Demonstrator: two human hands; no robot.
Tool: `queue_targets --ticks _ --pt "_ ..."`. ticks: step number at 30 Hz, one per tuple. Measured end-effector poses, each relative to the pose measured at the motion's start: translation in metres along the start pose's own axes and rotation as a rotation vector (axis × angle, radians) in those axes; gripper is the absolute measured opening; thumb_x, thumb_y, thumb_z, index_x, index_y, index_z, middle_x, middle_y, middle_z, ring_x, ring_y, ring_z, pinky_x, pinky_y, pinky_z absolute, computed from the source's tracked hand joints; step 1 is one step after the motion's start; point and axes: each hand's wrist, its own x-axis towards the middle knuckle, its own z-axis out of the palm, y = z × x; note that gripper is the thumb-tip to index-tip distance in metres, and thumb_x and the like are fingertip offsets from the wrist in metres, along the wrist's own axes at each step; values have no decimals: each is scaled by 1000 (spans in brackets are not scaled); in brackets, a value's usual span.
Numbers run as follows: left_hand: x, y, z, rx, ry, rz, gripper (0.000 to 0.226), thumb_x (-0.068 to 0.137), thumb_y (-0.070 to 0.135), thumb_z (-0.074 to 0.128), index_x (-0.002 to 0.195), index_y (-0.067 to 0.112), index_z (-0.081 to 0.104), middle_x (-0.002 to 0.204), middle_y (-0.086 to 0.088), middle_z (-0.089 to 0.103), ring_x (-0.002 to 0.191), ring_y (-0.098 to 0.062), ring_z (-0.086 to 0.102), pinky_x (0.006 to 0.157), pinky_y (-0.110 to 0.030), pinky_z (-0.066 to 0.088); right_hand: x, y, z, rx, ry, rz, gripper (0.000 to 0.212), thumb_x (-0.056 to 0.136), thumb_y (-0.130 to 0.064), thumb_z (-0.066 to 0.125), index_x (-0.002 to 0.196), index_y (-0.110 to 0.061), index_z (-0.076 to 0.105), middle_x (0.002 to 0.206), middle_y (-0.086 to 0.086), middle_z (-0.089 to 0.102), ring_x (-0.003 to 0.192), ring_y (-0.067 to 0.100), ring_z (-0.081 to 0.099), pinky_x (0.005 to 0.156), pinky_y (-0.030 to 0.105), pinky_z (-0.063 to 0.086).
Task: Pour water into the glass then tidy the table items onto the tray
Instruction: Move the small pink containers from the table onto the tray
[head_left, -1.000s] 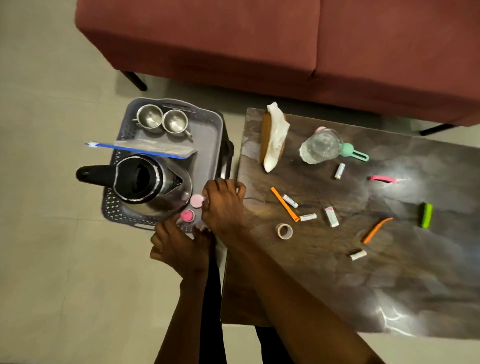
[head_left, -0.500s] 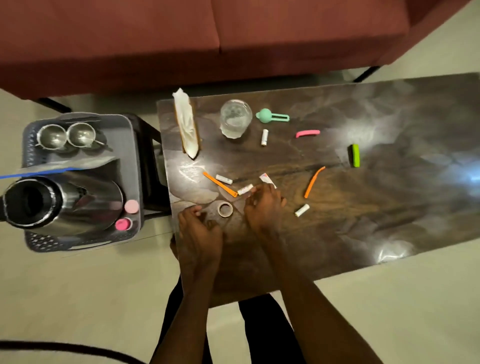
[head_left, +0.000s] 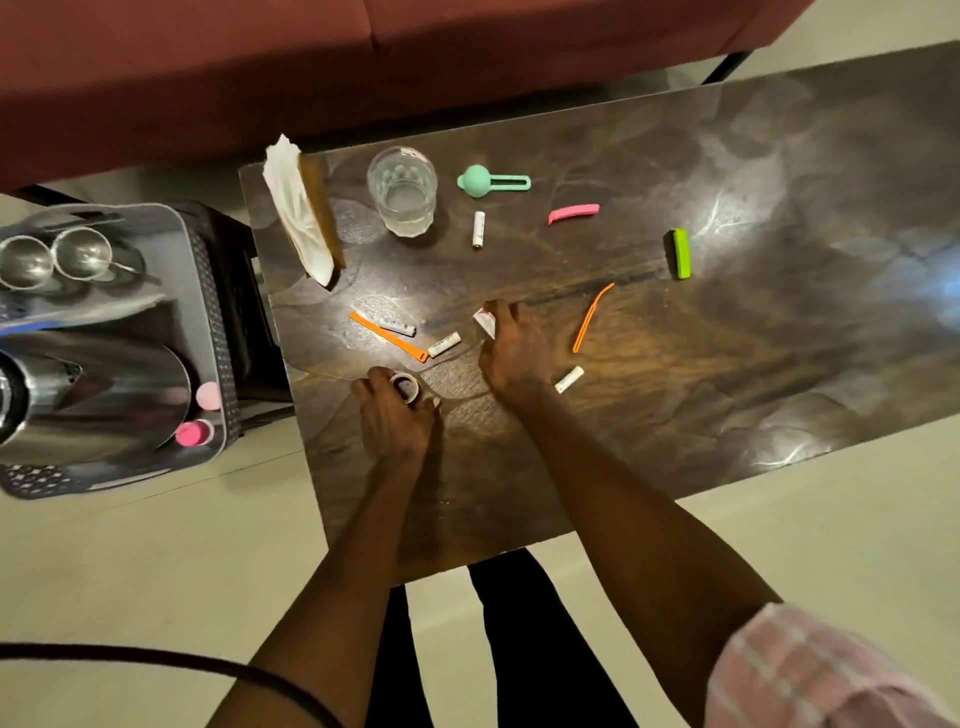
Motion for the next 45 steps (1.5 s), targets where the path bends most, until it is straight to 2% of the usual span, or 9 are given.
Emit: queue_targets --ticks 8,13,17,20,24,26,34,38,45 --pt "2 0 1 -26 47 11 44 78 10 77 114 4 54 122 -17 49 107 -34 54 86 -35 41 11 7 1 -57 -36 -71 50 88 -8 59 134 -23 46 128 10 47 116 32 51 95 50 48" --pt "2 -1 -5 -105 83 -23 40 78 9 76 112 1 56 119 -17 55 110 -30 51 81 -22 33 11 3 0 33 22 -83 46 91 -14 59 134 -21 46 128 13 50 114 35 53 93 44 48" --pt "6 -3 -28 -283 225 -88 38 76 13 77 105 6 54 110 -13 60 101 -29 56 81 -23 37 8 -18 -7 126 127 -157 48 89 -17 60 136 -22 51 122 13 52 109 32 54 88 39 46" --pt "12 -13 -54 -384 343 -103 37 77 20 77 107 11 57 108 -9 64 100 -27 61 88 -39 50 7 -48 -8 180 132 -225 44 88 -14 61 131 -18 57 119 14 53 108 32 55 89 38 45" --pt "20 -34 -94 -316 515 -192 36 78 36 74 109 30 56 110 3 66 101 -22 62 78 -28 43 6 -98 1 241 81 -330 42 85 -7 65 127 -11 63 114 18 55 103 34 57 89 37 45" --pt "24 -45 -112 -299 597 -241 37 77 37 75 108 34 56 111 4 66 101 -24 62 76 -31 41 6 -126 7 249 21 -398 41 86 -8 65 128 -12 63 114 17 55 103 34 58 90 40 49" --pt "50 -87 -153 -115 739 -375 40 77 41 77 107 17 66 101 -10 70 93 -35 65 76 -41 49 4 -234 47 114 -171 -623 39 86 -23 64 125 -23 59 117 5 61 104 26 60 90 44 50" --pt "71 -104 -150 140 728 -407 25 80 43 68 93 22 69 90 -3 71 90 -31 58 78 -40 39 16 -279 62 -95 -247 -690 39 85 -36 65 122 -26 59 113 -1 68 108 24 60 98 40 41" --pt "91 -99 -127 -14 762 -534 20 87 42 63 95 25 67 101 4 70 110 -26 53 92 -42 27 34 -324 107 -291 -287 -668 41 81 -43 67 115 -22 58 106 5 72 105 30 62 94 40 33"
